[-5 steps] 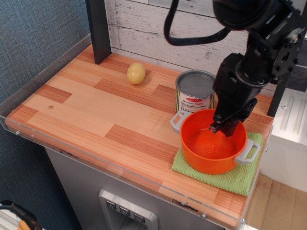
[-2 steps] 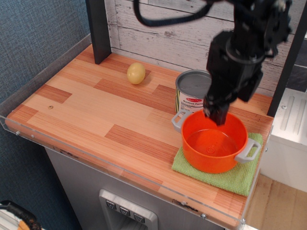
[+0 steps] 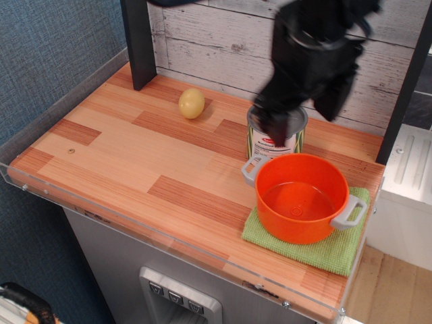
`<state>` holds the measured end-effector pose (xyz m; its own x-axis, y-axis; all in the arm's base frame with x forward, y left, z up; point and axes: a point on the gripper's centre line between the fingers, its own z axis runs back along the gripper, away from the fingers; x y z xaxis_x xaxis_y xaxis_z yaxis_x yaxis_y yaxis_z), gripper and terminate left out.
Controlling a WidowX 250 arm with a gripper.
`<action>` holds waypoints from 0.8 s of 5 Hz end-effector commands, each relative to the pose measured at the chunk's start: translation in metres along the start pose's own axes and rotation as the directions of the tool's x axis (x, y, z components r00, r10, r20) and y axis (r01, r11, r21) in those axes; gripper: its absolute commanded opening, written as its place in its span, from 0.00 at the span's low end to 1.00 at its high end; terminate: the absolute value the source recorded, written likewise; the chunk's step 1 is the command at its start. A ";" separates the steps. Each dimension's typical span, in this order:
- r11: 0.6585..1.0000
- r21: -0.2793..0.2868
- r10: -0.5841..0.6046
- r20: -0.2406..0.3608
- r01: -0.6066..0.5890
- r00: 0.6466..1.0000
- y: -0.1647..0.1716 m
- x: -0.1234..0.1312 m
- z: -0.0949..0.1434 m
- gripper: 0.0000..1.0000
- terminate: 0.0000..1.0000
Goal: Move the red pot and place it onto the green towel.
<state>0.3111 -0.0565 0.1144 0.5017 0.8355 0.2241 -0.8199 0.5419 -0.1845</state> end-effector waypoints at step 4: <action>0.776 -0.166 -0.626 -0.093 0.608 0.774 0.057 0.114 0.018 1.00 0.00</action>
<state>0.3098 0.0655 0.1271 0.9381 0.3109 0.1525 -0.2848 0.9433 -0.1707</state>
